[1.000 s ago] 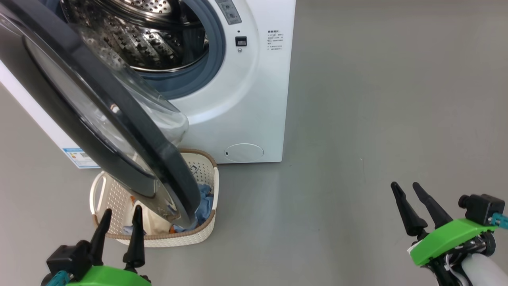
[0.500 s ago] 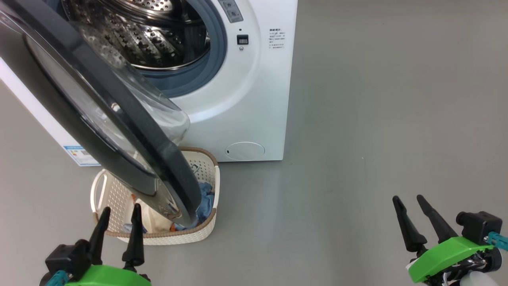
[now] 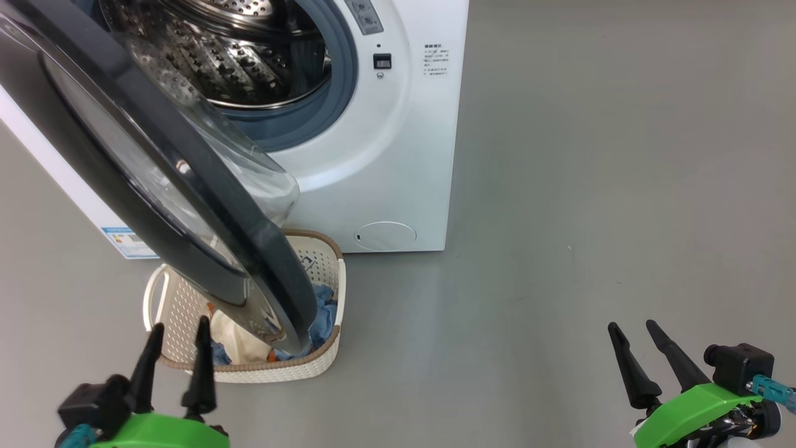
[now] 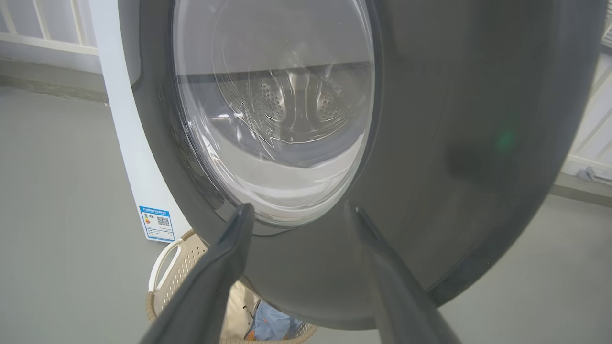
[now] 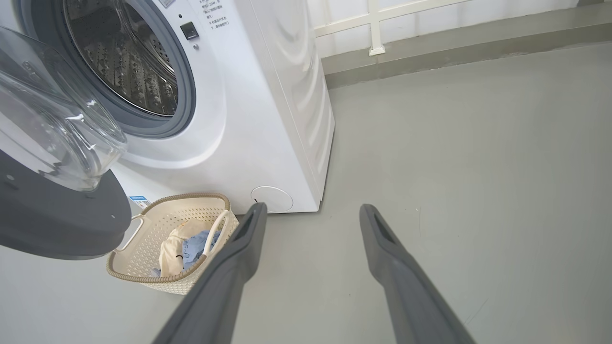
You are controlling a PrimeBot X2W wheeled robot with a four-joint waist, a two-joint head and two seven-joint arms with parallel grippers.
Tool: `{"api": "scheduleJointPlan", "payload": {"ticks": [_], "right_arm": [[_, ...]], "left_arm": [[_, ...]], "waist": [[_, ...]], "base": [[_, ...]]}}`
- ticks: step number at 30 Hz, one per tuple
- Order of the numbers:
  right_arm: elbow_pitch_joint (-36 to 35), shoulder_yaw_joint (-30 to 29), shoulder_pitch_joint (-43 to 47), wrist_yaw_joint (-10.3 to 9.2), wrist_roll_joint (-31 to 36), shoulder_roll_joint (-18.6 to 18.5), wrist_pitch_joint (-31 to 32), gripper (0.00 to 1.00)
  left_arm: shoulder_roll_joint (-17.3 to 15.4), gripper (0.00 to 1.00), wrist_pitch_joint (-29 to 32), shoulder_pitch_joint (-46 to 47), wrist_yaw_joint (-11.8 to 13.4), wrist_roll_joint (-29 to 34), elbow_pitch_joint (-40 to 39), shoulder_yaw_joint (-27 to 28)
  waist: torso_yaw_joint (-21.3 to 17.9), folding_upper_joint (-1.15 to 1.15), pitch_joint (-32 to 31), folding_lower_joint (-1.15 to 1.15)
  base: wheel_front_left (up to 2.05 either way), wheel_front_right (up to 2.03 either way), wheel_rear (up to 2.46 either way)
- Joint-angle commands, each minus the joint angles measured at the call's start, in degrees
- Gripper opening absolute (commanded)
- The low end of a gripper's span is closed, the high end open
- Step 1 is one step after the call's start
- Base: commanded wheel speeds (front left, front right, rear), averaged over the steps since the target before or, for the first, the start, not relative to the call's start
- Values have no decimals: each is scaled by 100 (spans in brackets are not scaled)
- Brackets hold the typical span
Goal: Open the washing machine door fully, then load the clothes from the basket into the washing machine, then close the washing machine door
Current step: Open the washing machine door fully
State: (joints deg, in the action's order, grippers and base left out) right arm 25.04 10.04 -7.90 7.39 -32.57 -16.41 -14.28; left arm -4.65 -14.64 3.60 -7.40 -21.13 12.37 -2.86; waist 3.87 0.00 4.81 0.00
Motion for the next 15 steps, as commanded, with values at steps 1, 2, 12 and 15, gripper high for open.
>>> {"api": "scheduleJointPlan", "payload": {"ticks": [1,2,12,15], "right_arm": [[-116,72,89,10,50,-52,-72,100],[-127,72,91,10,92,-61,-72,100],[-260,-37,186,10,216,-82,-72,100],[-296,-38,206,10,235,-83,-72,100]], "left_arm": [[-56,70,-36,205,-9,-85,-174,274],[-38,35,-36,228,-9,-150,-213,305],[154,0,-36,443,-9,-542,-1936,820],[172,0,-36,419,-9,-663,-2624,582]], "waist": [[5,0,-2,0],[9,0,-6,0],[42,0,-11,0],[37,0,-10,0]], "base": [[0,0,0],[0,0,0],[0,0,0],[0,0,0]]}}
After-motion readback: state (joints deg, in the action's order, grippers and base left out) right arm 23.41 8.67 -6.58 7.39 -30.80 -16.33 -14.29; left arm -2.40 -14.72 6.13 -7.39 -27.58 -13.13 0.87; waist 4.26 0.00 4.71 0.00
